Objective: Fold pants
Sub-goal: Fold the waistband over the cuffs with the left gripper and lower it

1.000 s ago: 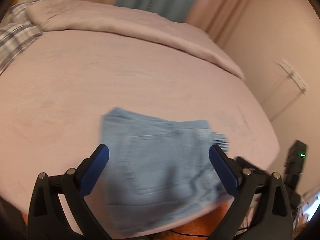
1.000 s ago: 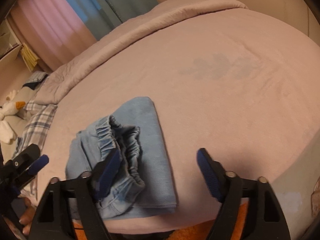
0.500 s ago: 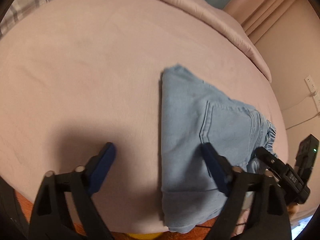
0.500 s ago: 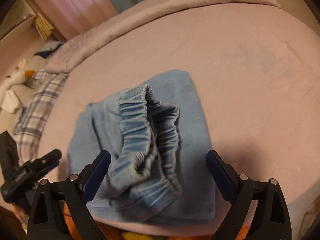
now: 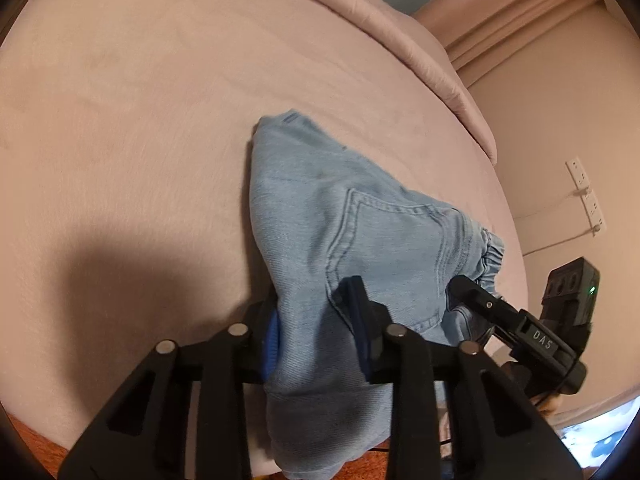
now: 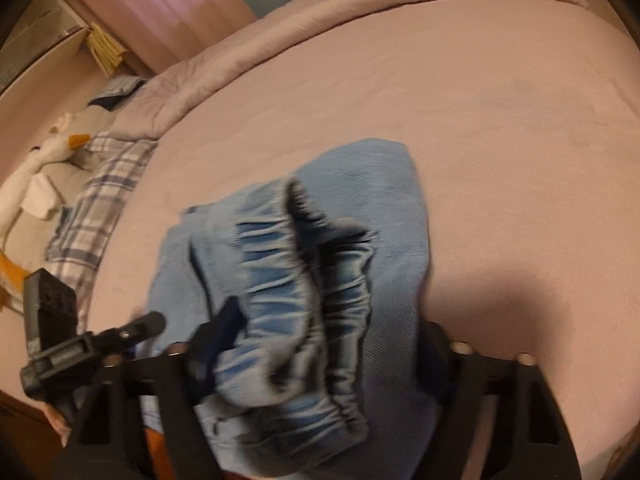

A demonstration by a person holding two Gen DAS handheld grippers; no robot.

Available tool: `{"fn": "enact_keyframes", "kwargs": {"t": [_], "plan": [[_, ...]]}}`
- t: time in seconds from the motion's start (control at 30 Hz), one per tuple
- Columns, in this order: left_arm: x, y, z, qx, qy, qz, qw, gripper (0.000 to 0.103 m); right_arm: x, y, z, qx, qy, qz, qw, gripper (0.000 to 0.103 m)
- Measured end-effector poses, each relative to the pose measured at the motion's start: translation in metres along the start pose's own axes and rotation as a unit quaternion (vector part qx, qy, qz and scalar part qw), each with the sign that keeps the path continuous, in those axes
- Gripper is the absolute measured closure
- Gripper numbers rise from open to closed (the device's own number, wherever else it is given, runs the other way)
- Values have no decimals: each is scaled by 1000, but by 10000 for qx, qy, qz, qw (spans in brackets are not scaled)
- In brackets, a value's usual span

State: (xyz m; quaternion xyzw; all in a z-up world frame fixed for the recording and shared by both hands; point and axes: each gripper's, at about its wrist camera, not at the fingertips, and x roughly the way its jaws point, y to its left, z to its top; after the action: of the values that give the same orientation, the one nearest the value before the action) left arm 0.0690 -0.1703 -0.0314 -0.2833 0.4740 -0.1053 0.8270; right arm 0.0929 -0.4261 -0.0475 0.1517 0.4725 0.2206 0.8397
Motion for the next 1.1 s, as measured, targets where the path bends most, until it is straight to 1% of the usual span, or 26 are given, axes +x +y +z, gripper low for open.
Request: {"fn": "enact_keyframes", "kwargs": {"t": [0.07,0.1,0.17,0.27,0.37,0.43,0.5,0.6,0.7,0.77,0.83,0.97,1.0,1.03,1.07,1.1], "plan": [[-6,-10,4,209,-98,16,9997,82,-5,2,0,77,4,79,9999,48],[-12,-16,6,367,-203,66,9991,86,-7,6,0,69,-12,56,10000,52],[-22,-28,11,613,-429,174,9970,86,-14,14,1,30,-104,-33,9999,56],[-35,-36,24,800,-832,311,9928,85,-29,28,11,-93,-365,95,9992,57],[-37,-35,42,764,-963,371,9917,84,-35,42,28,-244,-630,256,9974,58],[-34,-27,55,816,-1060,538,9896,84,-34,52,39,-372,-761,239,9961,58],[-29,-16,64,812,-1068,677,9887,84,-28,61,50,-483,-818,198,9953,57],[-19,5,73,703,-1022,782,9892,84,-10,69,61,-484,-739,175,9959,58],[5,21,86,444,-794,901,9918,84,10,72,67,-494,-617,102,9968,57],[15,27,85,400,-670,1015,9918,82,28,70,69,-401,-452,36,9982,57],[19,28,84,409,-652,1136,9905,75,42,68,69,-279,-280,-42,9992,57],[18,26,80,428,-740,1304,9878,69,54,55,63,-71,-155,-170,9997,55],[16,24,79,448,-749,1400,9863,61,52,52,62,-42,-148,-157,9998,53],[14,20,79,498,-757,1502,9845,51,51,49,61,-10,-119,-172,9998,52],[10,15,77,586,-795,1570,9826,46,51,49,60,-8,-90,-209,9997,49],[7,10,76,662,-842,1568,9818,35,49,48,60,-14,-68,-247,9997,47]]}}
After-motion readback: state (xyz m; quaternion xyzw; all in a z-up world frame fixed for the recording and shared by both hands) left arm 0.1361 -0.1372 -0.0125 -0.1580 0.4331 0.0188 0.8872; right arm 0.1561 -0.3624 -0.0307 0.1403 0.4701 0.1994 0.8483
